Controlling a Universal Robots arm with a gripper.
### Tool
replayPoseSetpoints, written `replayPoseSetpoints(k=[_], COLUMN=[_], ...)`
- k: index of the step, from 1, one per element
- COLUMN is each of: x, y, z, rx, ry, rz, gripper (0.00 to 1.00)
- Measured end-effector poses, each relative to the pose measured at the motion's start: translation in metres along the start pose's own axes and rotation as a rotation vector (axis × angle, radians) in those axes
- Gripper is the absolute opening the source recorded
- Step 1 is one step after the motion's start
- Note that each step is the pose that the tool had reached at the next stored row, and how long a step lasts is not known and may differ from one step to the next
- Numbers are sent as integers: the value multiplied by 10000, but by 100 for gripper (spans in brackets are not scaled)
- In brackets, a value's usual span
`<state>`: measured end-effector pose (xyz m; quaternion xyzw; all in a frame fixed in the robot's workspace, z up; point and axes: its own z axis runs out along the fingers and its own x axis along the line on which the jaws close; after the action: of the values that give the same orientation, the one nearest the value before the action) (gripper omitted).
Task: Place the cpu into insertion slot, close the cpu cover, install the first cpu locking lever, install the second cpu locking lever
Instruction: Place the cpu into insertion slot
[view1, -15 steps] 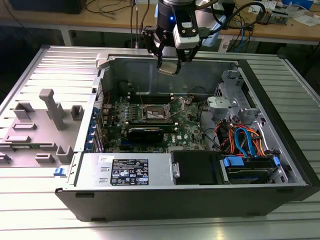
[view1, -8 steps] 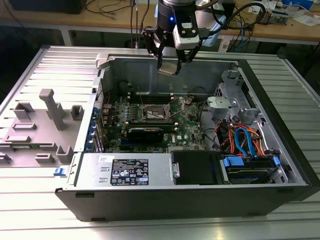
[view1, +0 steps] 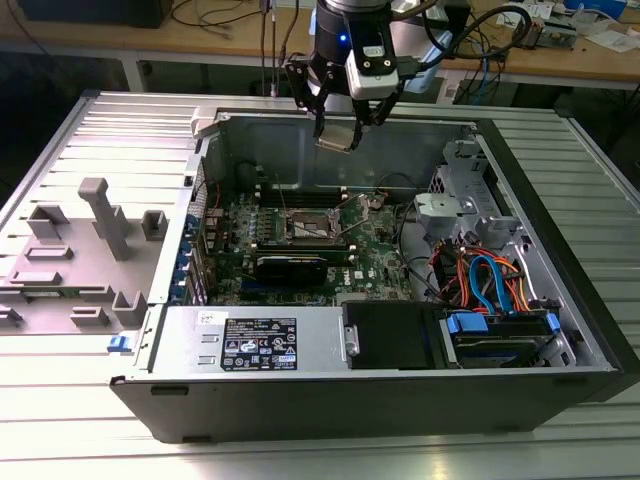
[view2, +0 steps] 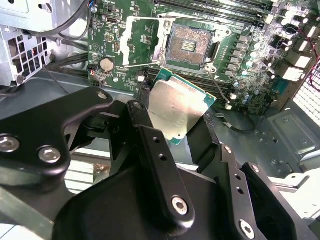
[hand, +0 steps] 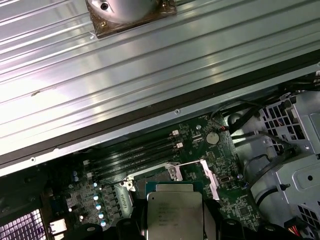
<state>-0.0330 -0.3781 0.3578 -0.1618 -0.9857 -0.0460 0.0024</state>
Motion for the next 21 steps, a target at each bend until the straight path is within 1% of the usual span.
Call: replayPoseSetpoints(k=[16, 21], x=[0, -1], y=[0, -1], z=[1, 12], rx=[0, 26], ry=[-2, -75], rz=[23, 672], gripper=[54, 54])
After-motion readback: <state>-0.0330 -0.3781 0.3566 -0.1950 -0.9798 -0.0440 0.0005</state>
